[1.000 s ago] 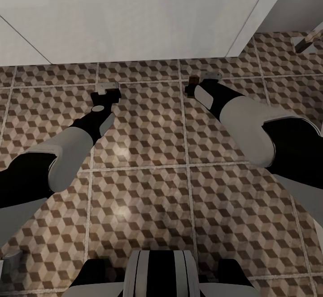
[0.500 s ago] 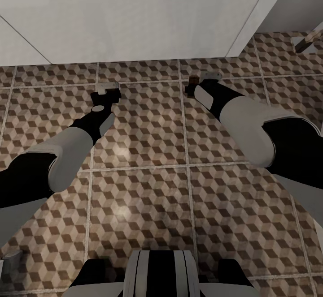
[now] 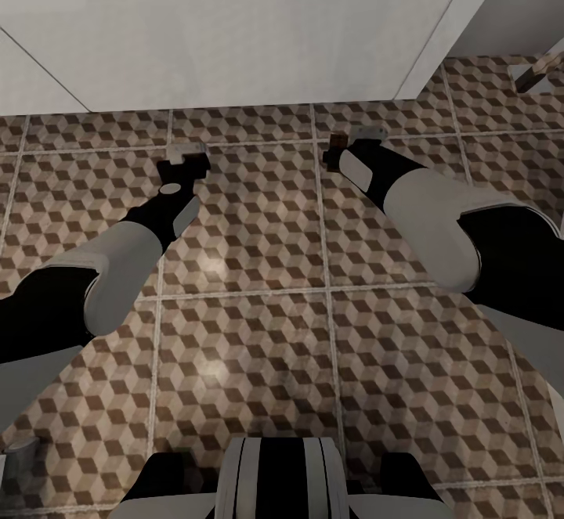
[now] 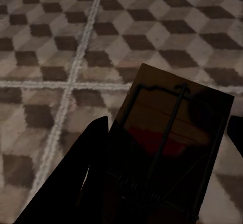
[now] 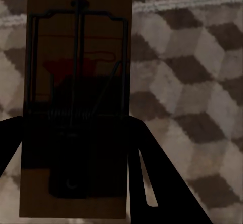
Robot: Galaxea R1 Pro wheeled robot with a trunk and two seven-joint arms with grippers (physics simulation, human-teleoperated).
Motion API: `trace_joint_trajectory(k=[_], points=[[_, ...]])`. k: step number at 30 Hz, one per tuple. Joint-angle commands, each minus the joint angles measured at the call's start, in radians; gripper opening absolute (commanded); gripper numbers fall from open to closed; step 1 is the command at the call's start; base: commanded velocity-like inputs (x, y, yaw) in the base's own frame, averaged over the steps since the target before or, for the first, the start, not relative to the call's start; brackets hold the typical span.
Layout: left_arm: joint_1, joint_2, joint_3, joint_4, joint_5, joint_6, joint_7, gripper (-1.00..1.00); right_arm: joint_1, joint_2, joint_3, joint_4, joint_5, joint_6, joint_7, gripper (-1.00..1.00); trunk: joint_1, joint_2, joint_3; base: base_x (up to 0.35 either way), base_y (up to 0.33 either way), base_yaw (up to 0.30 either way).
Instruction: Take the four mousetraps from the cabinet in the bathroom and place them on the bathroom floor. Make sure all four end up on the same floor surface, and ensure that at least two of them are either under or directly next to the same bathroom sink.
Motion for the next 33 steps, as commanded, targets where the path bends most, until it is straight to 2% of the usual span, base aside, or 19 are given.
trace_joint_trajectory(k=[1,7,18,33], points=[[-0.001,0.0,-0.003,-0.001,0.0,-0.003,0.005,-1.0,0.0,0.0,0.009,-0.002,-0.012,0.005,-0.005,-1.0,0.0,0.0,0.0,0.0,0.0,0.0],[-0.001,0.002,-0.002,-0.015,0.002,-0.003,0.006,-1.0,0.0,0.0,0.009,-0.002,-0.012,0.005,-0.005,-1.0,0.0,0.0,0.0,0.092,0.0,0.0],[-0.001,0.002,-0.003,-0.12,0.0,-0.003,0.006,-1.0,-0.001,0.0,0.008,-0.002,-0.012,0.005,-0.005,-1.0,0.0,0.0,0.0,0.045,0.0,0.0],[-0.001,0.003,-0.002,-0.134,-0.002,0.0,0.006,-1.0,0.0,0.0,0.009,-0.002,-0.012,0.005,-0.005,-1.0,0.0,0.0,0.0,0.002,0.0,0.0]])
